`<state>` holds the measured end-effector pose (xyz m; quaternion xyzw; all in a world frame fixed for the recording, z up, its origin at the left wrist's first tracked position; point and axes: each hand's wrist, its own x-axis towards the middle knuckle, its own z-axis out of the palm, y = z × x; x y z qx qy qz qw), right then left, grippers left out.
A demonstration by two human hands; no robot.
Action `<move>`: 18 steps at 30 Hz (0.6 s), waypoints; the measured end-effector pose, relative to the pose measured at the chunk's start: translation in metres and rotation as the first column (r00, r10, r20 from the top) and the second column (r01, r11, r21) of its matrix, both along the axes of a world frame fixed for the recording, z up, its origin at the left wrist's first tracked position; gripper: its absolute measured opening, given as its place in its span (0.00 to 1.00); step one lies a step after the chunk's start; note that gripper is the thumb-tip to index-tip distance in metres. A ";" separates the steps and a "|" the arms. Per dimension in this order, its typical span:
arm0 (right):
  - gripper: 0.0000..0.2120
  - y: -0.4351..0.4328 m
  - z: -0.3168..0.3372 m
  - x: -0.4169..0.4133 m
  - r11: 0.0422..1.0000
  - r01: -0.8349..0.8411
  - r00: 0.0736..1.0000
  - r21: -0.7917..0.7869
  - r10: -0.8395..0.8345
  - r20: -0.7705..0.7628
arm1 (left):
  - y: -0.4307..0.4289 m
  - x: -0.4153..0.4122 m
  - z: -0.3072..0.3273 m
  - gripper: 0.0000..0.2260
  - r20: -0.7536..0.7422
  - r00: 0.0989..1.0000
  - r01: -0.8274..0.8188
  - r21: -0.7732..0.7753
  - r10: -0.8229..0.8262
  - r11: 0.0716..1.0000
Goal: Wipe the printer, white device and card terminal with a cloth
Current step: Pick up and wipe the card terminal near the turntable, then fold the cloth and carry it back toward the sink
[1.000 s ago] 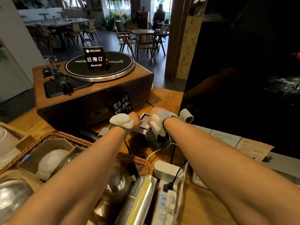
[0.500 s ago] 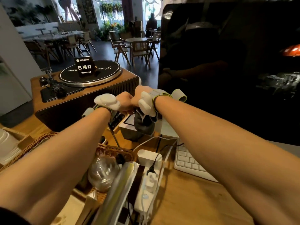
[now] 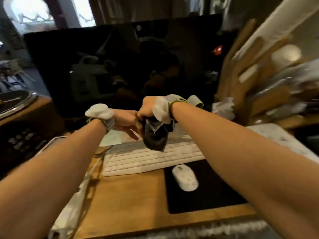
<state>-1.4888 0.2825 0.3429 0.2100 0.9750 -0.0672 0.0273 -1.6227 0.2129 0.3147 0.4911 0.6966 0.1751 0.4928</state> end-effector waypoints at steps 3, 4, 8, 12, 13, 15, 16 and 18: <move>0.10 0.044 -0.010 0.060 0.993 0.113 0.993 -0.033 -0.114 -0.038 | 0.044 0.076 0.003 0.15 0.029 0.997 0.071 0.074 -0.073 0.995; 0.10 0.058 -0.010 0.090 0.972 0.214 0.975 -0.093 -0.219 -0.044 | 0.060 0.102 0.004 0.15 0.023 0.995 0.097 0.108 -0.100 0.989; 0.13 0.092 -0.002 0.226 0.838 0.408 0.832 -0.362 -0.505 -0.231 | 0.122 0.219 0.013 0.15 0.133 0.975 0.150 0.210 -0.180 0.966; 0.23 0.107 -0.006 0.346 0.731 0.516 0.614 -0.446 -0.679 -0.403 | 0.161 0.316 0.015 0.17 0.255 0.938 0.157 0.286 -0.233 0.945; 0.19 0.107 -0.007 0.370 0.699 0.526 0.567 -0.484 -0.713 -0.413 | 0.169 0.338 0.015 0.15 0.251 0.938 0.162 0.297 -0.241 0.941; 0.13 0.103 -0.005 0.419 0.612 0.562 0.445 -0.556 -0.791 -0.421 | 0.181 0.385 0.017 0.11 0.231 0.929 0.209 0.320 -0.290 0.924; 0.09 0.100 -0.006 0.444 0.577 0.586 0.393 -0.569 -0.816 -0.423 | 0.187 0.408 0.017 0.09 0.217 0.920 0.242 0.342 -0.327 0.908; 0.06 0.091 -0.005 0.487 0.527 0.619 0.324 -0.582 -0.846 -0.423 | 0.191 0.453 0.023 0.08 0.173 0.903 0.305 0.385 -0.393 0.871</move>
